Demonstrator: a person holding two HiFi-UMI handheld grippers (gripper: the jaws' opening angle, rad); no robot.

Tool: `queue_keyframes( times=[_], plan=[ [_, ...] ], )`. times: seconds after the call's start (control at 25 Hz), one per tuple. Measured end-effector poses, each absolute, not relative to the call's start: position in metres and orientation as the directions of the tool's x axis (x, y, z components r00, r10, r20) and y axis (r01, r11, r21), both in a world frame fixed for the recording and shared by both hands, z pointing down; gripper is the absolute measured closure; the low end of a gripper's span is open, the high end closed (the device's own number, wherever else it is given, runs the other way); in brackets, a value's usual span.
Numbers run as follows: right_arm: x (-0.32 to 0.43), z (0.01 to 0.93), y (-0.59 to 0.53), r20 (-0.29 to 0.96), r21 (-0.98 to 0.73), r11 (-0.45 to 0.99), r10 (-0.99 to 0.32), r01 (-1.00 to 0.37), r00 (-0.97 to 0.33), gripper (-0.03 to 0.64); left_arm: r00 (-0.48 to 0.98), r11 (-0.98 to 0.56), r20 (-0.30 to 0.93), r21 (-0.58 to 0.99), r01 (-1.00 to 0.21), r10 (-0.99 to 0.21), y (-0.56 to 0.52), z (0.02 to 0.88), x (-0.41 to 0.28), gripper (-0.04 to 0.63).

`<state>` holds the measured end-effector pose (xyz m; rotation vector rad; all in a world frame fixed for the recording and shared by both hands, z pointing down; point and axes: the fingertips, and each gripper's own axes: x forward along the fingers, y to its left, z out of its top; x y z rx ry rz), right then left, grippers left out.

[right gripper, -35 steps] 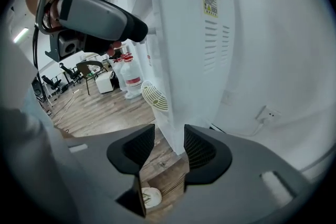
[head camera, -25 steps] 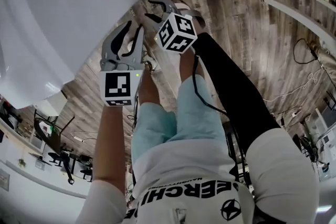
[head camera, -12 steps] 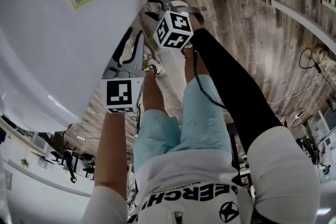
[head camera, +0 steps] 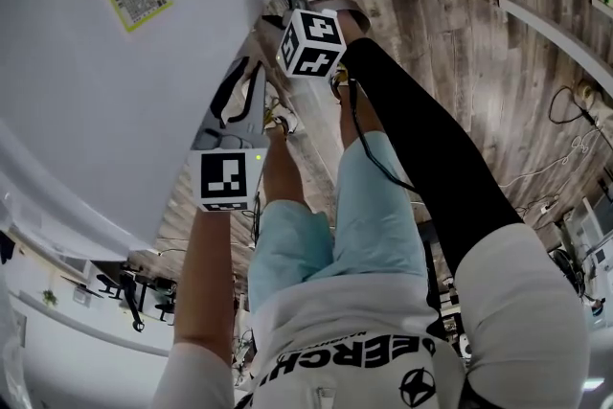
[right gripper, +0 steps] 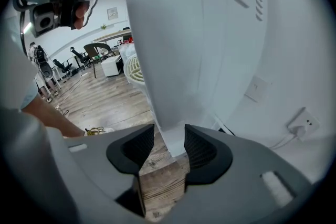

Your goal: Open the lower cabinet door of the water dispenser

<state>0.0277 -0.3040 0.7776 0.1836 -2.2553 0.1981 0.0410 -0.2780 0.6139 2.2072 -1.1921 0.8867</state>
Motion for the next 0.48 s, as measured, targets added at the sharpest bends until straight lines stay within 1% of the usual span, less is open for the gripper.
queue_keyframes(
  times=[0.16,0.48],
  plan=[
    [0.026,0.783,-0.305,0.777,-0.076,0.982,-0.052,-0.175,-0.627,0.456,0.42,-0.527,0.737,0.102,-0.844,-0.529,-0.274,0.616,0.04,0.532],
    [0.019,0.791,-0.307,0.779,-0.079,0.981,-0.05,-0.177,-0.625,0.456,0.406,-0.523,0.754,0.098,-0.847,-0.517,-0.273,0.62,0.034,0.537]
  ],
)
